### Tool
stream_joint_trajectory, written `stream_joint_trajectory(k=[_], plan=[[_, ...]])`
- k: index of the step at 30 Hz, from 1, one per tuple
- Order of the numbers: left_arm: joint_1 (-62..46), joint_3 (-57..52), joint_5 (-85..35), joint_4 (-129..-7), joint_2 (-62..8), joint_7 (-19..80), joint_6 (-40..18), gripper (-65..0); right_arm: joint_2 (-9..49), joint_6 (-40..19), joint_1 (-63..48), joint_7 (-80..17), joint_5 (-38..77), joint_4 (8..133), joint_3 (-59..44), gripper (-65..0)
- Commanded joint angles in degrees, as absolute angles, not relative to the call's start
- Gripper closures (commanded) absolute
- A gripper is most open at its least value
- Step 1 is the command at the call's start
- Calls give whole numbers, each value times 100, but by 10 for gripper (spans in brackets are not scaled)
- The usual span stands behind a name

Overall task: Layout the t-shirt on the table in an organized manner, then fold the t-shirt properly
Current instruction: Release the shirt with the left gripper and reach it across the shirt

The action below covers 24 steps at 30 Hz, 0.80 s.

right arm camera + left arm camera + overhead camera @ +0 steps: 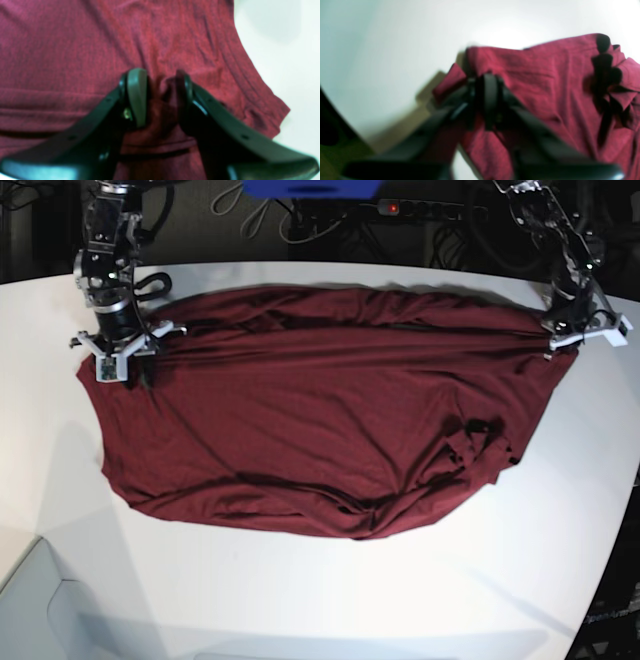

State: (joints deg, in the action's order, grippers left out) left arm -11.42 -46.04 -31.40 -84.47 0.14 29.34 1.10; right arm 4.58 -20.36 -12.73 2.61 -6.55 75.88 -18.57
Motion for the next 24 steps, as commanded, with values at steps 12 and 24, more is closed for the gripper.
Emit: stream_joint_trajectory(k=[12,24], plan=[[-1174,-4927,-3152,-8769,-31,2844,145,-440,497,-1991,-1244,-207,-875,7547,-1859,-178],[-576,-4426,-3758,-9692,-84,2853,145,-440,374,-1991,-1244,-207,-875,7547,-1842,-178]])
